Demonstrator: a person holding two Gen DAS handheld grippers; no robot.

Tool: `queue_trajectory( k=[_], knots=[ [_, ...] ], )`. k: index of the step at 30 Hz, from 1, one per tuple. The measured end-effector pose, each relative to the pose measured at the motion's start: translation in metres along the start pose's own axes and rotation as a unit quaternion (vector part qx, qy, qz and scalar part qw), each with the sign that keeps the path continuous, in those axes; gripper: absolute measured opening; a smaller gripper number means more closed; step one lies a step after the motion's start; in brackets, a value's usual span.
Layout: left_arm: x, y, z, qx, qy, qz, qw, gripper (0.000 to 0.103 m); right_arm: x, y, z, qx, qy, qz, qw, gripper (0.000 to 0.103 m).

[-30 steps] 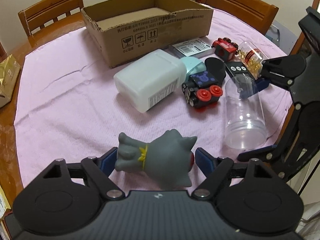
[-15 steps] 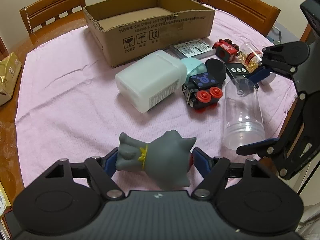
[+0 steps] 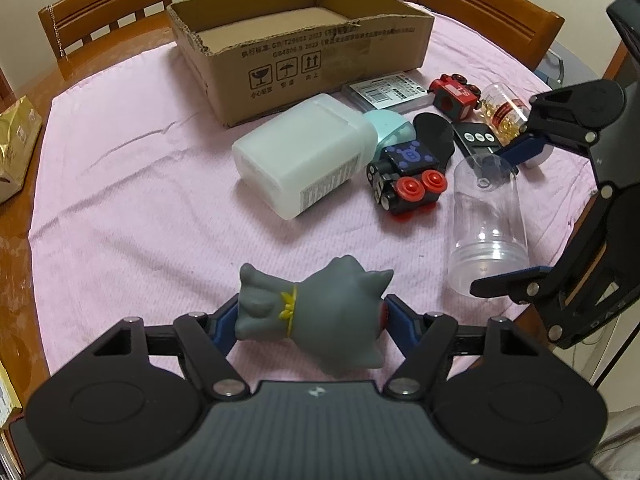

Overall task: Organize rigid objects
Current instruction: 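Carry both items to the cardboard box and open both grippers to drop them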

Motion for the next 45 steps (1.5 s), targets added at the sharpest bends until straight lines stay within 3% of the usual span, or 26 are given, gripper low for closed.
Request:
queue_trajectory(
  k=[13,20,27,36,45],
  knots=[
    [-0.005,-0.019,-0.025,-0.007,0.005,-0.002,1.0,0.072,0.014,-0.017,-0.019,0.004,0.018,0.084,0.996,0.096],
    [-0.017,-0.062,-0.052,0.023,-0.021,-0.016,0.9994,0.072,0.038,-0.043,-0.054,0.032,0.022,0.113,0.993,0.096],
    [-0.026,-0.127,-0.061,0.061,-0.058,-0.035,0.9958,0.072,0.08,-0.078,-0.079,0.075,0.009,0.092,0.993,0.096],
    [-0.052,-0.218,-0.023,0.083,-0.093,-0.053,0.9908,0.072,0.147,-0.121,-0.083,0.123,0.011,0.082,0.989,0.096],
    [-0.087,-0.275,0.044,0.071,-0.125,-0.089,0.9857,0.073,0.195,-0.134,-0.059,0.12,0.011,0.12,0.985,0.096]
  ],
)
Point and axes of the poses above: each gripper's, at about its wrist camera, not at the fingertips, and z roughly the way its jaws point, x to its right, y to its underside, the point moved 3 cm from there along z, roughly the way its jaws point, and after that the axes turned 6 degrees about z, right-handed, at the moved point
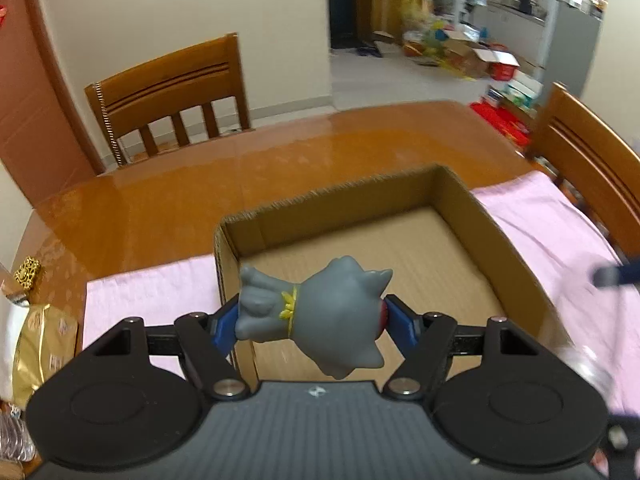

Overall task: Organize rigid objects
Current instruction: 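Carry both items to the cardboard box and open both grippers to drop them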

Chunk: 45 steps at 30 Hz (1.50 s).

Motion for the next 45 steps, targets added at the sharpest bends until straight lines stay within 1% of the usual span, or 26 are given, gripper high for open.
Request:
queue_trajectory(
  k=[2,4,6,8,10,12,18,22,24,27,29,30,31,34,36,39,41,45],
  knots=[
    [-0.005,-0.008,0.013,0.009,-0.01,-0.011,0.9999,0.079,0.004,-0.001,0.003,0.0,0.004,0.003,1.0,0.096],
    [-0.009,-0.012,0.018,0.015,-0.027,-0.017,0.9994,0.09,0.008,-0.001,0.003,0.001,0.005,0.008,1.0,0.096],
    [-0.011,-0.012,0.016,0.022,-0.034,-0.019,0.999,0.09,0.011,-0.003,0.004,0.003,0.007,0.011,1.0,0.096],
    [-0.012,-0.011,0.012,0.021,-0.029,-0.022,0.9991,0.091,0.013,-0.004,0.004,0.004,0.008,0.014,1.0,0.096],
    [-0.013,-0.009,0.006,0.025,-0.028,-0.022,0.999,0.095,0.014,-0.006,0.006,0.005,0.009,0.017,1.0,0.096],
    [-0.013,-0.003,-0.006,0.029,-0.031,-0.021,0.9989,0.097,0.017,-0.008,0.007,0.004,0.008,0.02,1.0,0.096],
    [-0.025,0.023,-0.042,0.035,-0.044,-0.049,0.9973,0.099,0.018,-0.023,0.023,-0.003,0.006,0.025,1.0,0.096],
    [-0.034,0.052,-0.067,0.034,-0.071,-0.087,0.9931,0.102,0.019,-0.036,0.037,-0.009,0.006,0.027,1.0,0.096],
    [-0.038,0.068,-0.074,0.029,-0.075,-0.112,0.9904,0.102,0.019,-0.043,0.046,-0.013,0.007,0.025,1.0,0.096],
    [-0.041,0.092,-0.081,0.017,-0.08,-0.149,0.9855,0.102,0.019,-0.056,0.061,-0.023,0.008,0.024,0.999,0.096],
    [-0.042,0.105,-0.083,0.011,-0.088,-0.159,0.9833,0.102,0.019,-0.065,0.07,-0.024,0.014,0.022,0.999,0.096],
    [-0.042,0.111,-0.084,0.008,-0.094,-0.162,0.9823,0.102,0.018,-0.07,0.073,-0.022,0.013,0.02,0.999,0.097],
    [-0.041,0.115,-0.083,0.005,-0.098,-0.164,0.9815,0.102,0.017,-0.073,0.075,-0.016,0.008,0.017,1.0,0.102],
    [-0.04,0.126,-0.083,-0.003,-0.098,-0.17,0.9805,0.102,0.017,-0.081,0.075,0.0,0.0,0.019,1.0,0.103],
    [-0.039,0.132,-0.084,-0.006,-0.097,-0.174,0.9799,0.102,0.016,-0.081,0.072,0.004,-0.007,0.02,1.0,0.103],
    [-0.036,0.141,-0.088,-0.011,-0.101,-0.175,0.9793,0.102,0.014,-0.075,0.065,0.005,-0.007,0.017,1.0,0.103],
    [-0.033,0.144,-0.09,-0.013,-0.106,-0.172,0.9793,0.102,0.014,-0.069,0.058,0.013,-0.007,0.017,1.0,0.103],
    [-0.027,0.146,-0.091,-0.017,-0.109,-0.169,0.9795,0.102,0.015,-0.051,0.046,0.011,-0.016,0.022,1.0,0.103]
  ],
)
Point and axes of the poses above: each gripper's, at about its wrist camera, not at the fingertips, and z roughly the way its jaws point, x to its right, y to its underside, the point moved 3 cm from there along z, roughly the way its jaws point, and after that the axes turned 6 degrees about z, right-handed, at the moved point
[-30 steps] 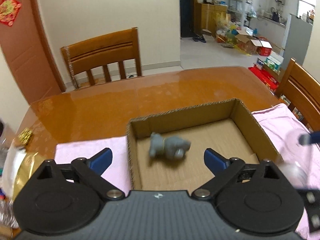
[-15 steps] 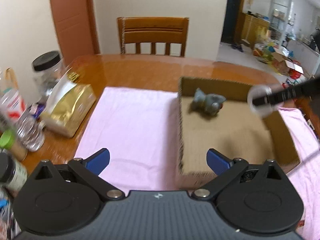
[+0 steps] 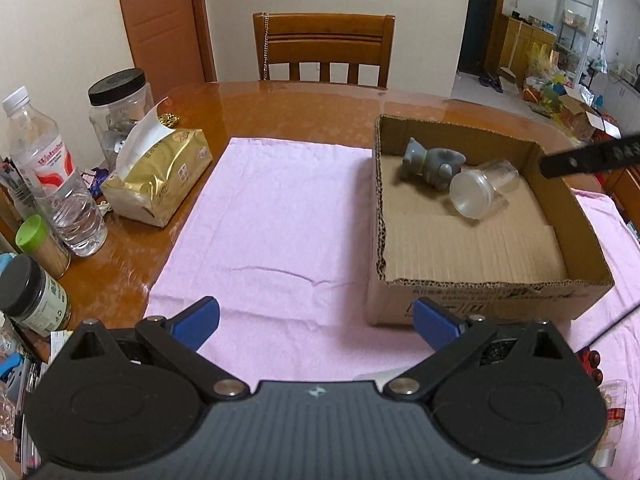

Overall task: Organize rigid objects
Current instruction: 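Grasp the white plastic container with the left gripper while the right gripper grasps the capsule bottle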

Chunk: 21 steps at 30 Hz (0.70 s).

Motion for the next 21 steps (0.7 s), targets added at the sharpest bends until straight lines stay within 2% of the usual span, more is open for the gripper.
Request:
queue_trajectory(
  k=[5,11,18,21],
  knots=[
    [0.004,0.006,-0.001,-0.005,0.002,0.001,1.0,0.102,0.001,0.031,-0.018,-0.006,-0.002,-0.001,1.0,0.103],
    [0.012,0.015,0.0,-0.011,0.011,0.0,0.9999,0.102,0.003,0.086,-0.034,-0.035,0.006,-0.003,0.999,0.103],
    [0.021,0.023,-0.001,-0.02,0.032,0.009,0.9993,0.102,0.001,0.161,-0.033,-0.117,0.013,-0.014,0.993,0.103],
    [0.024,0.025,-0.002,-0.019,0.038,0.013,0.999,0.102,0.002,0.18,-0.032,-0.139,0.005,-0.004,0.99,0.103]
  ],
)
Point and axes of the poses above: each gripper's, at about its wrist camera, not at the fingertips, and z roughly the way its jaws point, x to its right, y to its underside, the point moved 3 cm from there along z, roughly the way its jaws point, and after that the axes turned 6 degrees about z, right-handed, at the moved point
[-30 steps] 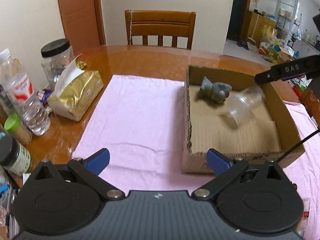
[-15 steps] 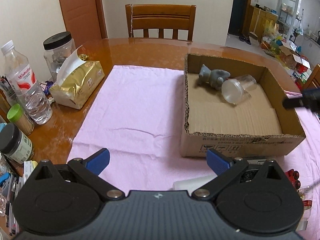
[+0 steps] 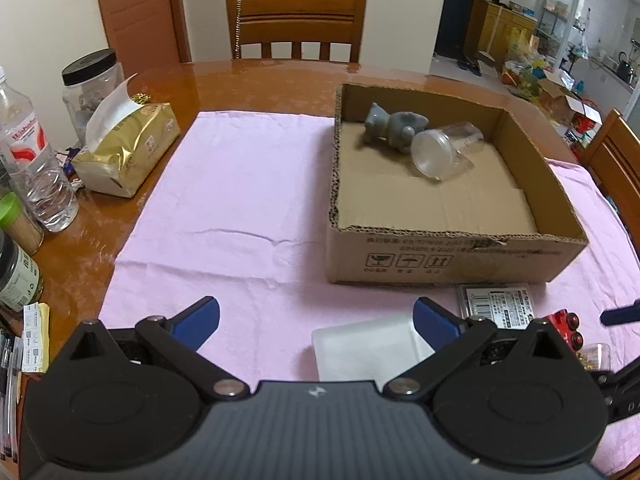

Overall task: Organize rigid objects
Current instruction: 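Grasp the white plastic container with the left gripper while the right gripper grasps the capsule bottle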

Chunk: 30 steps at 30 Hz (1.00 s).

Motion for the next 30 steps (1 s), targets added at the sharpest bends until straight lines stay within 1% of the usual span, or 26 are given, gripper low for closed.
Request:
queue_trajectory(
  k=[2,5,13,19,21,27,30],
  knots=[
    [0.001,0.001,0.0,-0.001,0.005,0.002,1.0,0.102,0.0,0.007,0.002,-0.011,-0.012,0.01,1.0,0.103],
    [0.002,0.002,-0.002,0.001,0.012,0.009,0.9999,0.102,0.001,0.017,0.002,-0.026,-0.017,0.03,0.999,0.103],
    [-0.002,0.007,0.0,-0.003,0.029,0.025,0.9993,0.102,-0.003,0.045,-0.015,-0.039,-0.009,0.076,0.996,0.103],
    [0.003,0.01,0.008,-0.018,0.045,0.041,0.998,0.102,-0.026,0.069,-0.016,-0.055,-0.011,0.096,0.994,0.103],
    [0.007,0.009,0.011,-0.021,0.052,0.045,0.9974,0.102,-0.034,0.076,-0.015,-0.052,-0.004,0.098,0.994,0.103],
    [0.027,0.004,0.024,-0.026,0.059,0.061,0.996,0.102,-0.046,0.089,-0.006,-0.032,0.044,0.1,0.993,0.103],
    [0.038,0.005,0.035,-0.03,0.047,0.079,0.9953,0.102,-0.046,0.092,-0.001,-0.028,0.057,0.105,0.992,0.103]
  ],
)
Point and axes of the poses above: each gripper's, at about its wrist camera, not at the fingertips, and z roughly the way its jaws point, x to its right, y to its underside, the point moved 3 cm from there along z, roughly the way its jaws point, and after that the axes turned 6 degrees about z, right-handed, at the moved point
